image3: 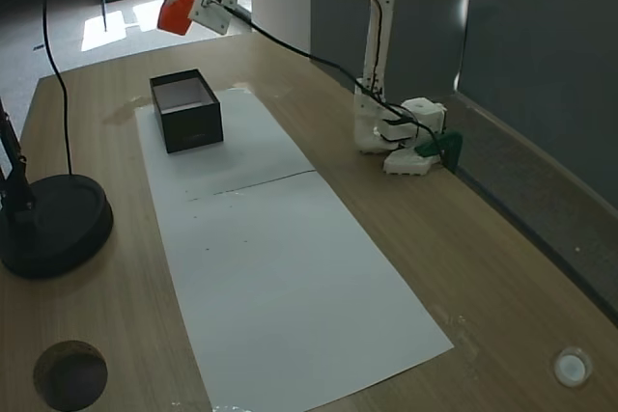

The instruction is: Grab a orange square and put it in the box.

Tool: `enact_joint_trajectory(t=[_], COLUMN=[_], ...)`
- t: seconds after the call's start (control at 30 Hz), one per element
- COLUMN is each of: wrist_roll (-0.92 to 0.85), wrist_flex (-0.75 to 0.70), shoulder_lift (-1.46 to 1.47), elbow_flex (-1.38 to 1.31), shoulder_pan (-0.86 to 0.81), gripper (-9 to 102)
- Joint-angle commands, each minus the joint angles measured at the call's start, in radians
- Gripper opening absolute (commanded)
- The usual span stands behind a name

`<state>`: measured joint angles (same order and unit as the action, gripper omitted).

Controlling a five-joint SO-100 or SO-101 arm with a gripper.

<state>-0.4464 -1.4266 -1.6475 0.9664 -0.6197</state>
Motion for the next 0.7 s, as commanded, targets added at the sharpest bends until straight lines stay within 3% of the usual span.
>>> enact_joint_trajectory(t=[0.0,0.67], wrist_roll=[0.000,0.054], wrist_flex=[0.006,-0.009], shoulder_lift=[0.037,0.360], elbow_flex=[-0.106,-0.101], shoulder_pan=[-0.077,-0.071], gripper=[4,8])
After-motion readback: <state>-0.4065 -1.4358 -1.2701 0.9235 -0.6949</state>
